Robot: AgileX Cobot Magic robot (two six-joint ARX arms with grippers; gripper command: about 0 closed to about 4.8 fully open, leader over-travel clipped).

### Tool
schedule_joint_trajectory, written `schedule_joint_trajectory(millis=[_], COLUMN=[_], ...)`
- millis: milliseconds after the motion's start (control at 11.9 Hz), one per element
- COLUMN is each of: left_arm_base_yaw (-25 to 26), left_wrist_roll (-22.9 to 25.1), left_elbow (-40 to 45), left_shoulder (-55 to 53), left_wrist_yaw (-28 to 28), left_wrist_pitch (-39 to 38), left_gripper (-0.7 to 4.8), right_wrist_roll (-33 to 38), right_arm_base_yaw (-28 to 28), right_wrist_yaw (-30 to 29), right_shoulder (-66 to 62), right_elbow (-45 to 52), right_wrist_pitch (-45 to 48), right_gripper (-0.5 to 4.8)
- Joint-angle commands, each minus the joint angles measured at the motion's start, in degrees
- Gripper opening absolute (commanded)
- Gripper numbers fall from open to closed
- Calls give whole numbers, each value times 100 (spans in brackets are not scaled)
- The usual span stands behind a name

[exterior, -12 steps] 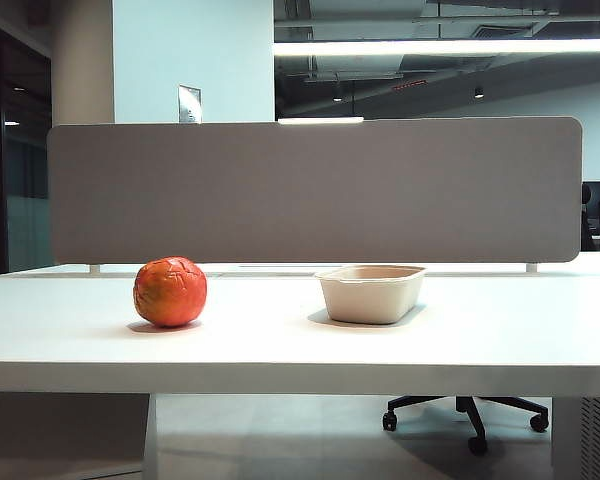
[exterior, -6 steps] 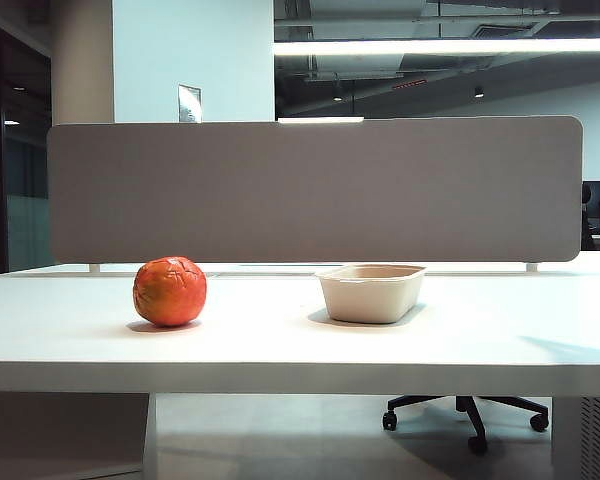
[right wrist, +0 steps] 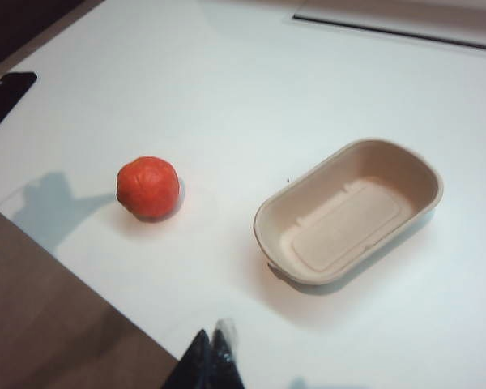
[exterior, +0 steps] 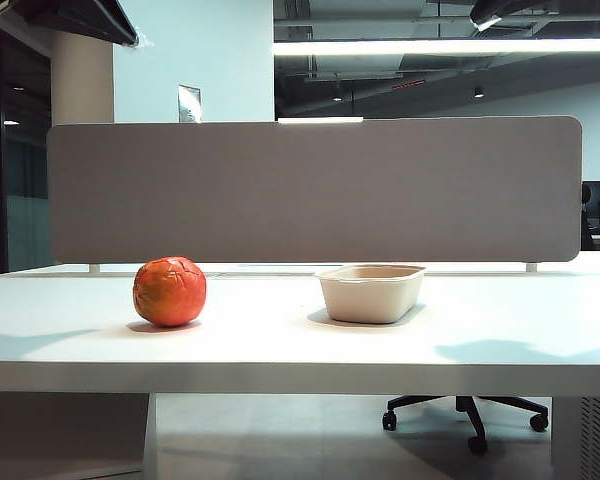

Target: Pick up the orange and place it into the paper lunchbox.

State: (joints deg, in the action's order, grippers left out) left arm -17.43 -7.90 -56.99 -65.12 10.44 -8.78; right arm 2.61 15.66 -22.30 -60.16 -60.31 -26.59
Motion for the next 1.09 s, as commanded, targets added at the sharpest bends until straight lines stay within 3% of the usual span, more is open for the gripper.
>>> schedule_joint_trajectory(millis=[84, 252, 420, 588, 672, 756, 840, 1008, 1091], left_arm_base_yaw=[-4, -4, -4, -4, -4, -4, -2, -2, 2], left_wrist_roll=[599, 597, 599, 599, 601, 601, 837, 885, 907], left_elbow=[-17, -17, -15, -15, -15, -15, -15, -15, -13], left_shoulder=[-11, -46, -282, -396, -540, -675, -1908, -2103, -2708], left_wrist_yaw=[-13, -13, 9, -9, -13, -11, 24, 140, 181], left_wrist_pitch=[-358, -404, -452, -450, -455, -457, 221, 398, 918], left_gripper=[-6, -6, 228, 419, 479, 479, 479, 479, 479], right_wrist_roll=[-160, -168, -527, -525, -525, -525, -525, -525, -525], right_arm_base_yaw=[11, 13, 192, 219, 219, 219, 219, 216, 216], right_wrist_yaw=[-37, -37, -118, -105, -98, -98, -98, -98, -98], right_shoulder=[22, 22, 116, 120, 118, 118, 151, 151, 151], right_elbow=[-44, -44, -44, -44, -44, -44, -44, -44, -44], right_wrist_pitch=[24, 15, -50, -52, -59, -55, -42, -46, -61], right_gripper=[-4, -4, -4, -4, -4, -4, -4, -4, -4])
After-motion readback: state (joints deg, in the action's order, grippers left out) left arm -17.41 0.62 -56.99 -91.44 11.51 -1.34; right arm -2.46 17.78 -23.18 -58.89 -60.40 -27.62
